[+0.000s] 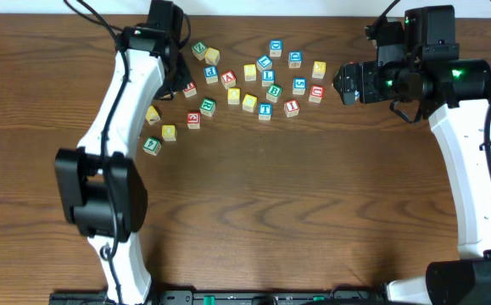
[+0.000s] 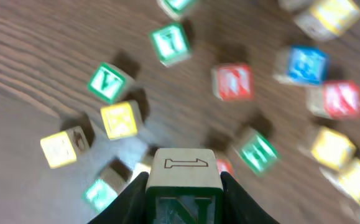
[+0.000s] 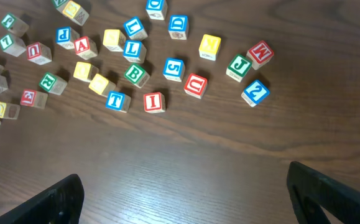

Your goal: Spell out NEURIPS

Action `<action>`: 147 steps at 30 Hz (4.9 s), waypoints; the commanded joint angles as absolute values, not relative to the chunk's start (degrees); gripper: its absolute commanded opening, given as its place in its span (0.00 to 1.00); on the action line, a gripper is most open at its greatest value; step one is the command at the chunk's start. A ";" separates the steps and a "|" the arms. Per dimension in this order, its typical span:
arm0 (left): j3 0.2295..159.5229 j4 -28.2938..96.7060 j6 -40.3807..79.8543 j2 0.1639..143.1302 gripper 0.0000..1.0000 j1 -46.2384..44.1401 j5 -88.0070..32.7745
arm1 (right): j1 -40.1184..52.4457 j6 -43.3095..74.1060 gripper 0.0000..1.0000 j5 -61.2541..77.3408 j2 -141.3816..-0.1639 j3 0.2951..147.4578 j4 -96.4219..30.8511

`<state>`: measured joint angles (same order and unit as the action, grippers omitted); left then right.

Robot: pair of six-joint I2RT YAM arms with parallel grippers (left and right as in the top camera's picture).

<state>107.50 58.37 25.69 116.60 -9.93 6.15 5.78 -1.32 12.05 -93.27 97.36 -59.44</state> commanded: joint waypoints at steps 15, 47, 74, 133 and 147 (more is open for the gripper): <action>94.35 61.91 17.89 115.42 0.31 -26.15 1.87 | 5.72 -1.76 0.99 12.60 -93.01 98.43 -60.05; 79.72 38.61 16.75 117.08 0.32 -27.29 -1.76 | 5.72 -1.76 0.99 12.60 -93.03 98.41 -60.25; 91.96 50.13 16.51 104.09 0.58 -24.86 -2.37 | 5.72 -1.74 0.99 12.62 -93.03 98.41 -59.59; 90.00 49.32 26.11 110.85 0.57 -10.48 -0.62 | 10.24 2.98 0.98 12.16 -98.17 98.41 -58.08; 90.00 47.59 16.51 116.49 0.57 -10.48 -0.67 | 10.24 2.98 0.99 12.16 -98.17 98.41 -58.08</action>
<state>90.54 47.94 18.06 116.16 -10.35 -1.34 9.98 2.37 12.01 -98.37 97.43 -58.04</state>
